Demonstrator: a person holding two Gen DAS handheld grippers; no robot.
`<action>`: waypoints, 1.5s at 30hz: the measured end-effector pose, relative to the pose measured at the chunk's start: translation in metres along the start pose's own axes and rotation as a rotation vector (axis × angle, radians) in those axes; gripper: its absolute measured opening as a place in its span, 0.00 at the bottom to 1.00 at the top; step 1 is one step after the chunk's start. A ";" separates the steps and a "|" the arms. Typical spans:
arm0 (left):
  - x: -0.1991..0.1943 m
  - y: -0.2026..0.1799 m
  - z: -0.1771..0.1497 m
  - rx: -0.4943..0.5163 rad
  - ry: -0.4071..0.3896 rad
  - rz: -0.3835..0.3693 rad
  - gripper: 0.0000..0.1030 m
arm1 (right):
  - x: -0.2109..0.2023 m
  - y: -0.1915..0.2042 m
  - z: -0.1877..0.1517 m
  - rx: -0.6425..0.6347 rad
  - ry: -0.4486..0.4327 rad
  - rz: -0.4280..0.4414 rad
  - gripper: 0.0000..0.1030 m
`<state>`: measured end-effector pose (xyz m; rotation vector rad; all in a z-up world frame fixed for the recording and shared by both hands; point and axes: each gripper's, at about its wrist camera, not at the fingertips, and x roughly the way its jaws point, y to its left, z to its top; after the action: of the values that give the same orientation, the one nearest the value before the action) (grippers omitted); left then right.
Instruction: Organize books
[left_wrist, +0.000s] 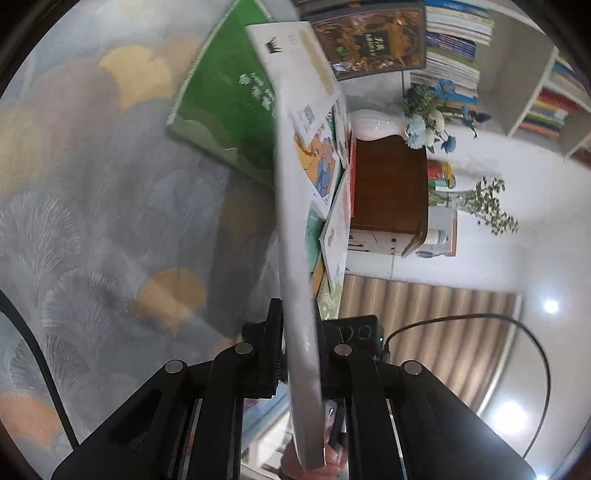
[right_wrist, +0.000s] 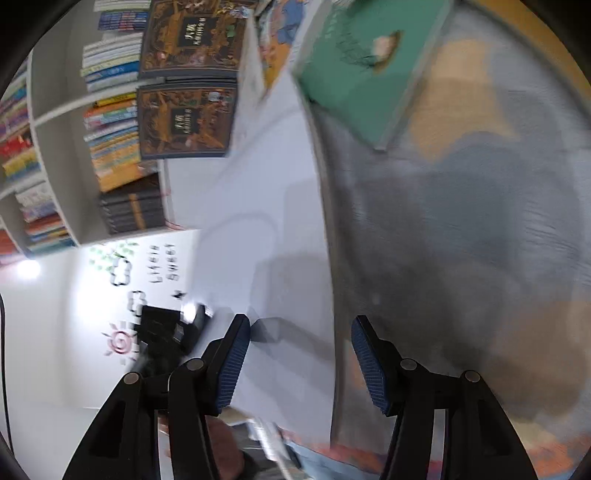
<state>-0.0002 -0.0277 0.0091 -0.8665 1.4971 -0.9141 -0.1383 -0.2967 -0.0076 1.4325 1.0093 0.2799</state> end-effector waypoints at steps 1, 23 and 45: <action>-0.002 0.000 0.001 0.013 -0.008 0.032 0.08 | 0.001 0.007 -0.001 -0.027 -0.004 -0.011 0.37; -0.141 -0.041 0.027 0.389 -0.354 0.282 0.16 | 0.113 0.210 -0.039 -0.858 0.026 -0.444 0.28; -0.217 0.059 0.145 0.197 -0.646 0.387 0.18 | 0.352 0.236 0.042 -0.927 0.310 -0.381 0.31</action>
<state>0.1645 0.1811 0.0369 -0.6134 0.9423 -0.4221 0.1898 -0.0329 0.0556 0.3546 1.1554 0.6023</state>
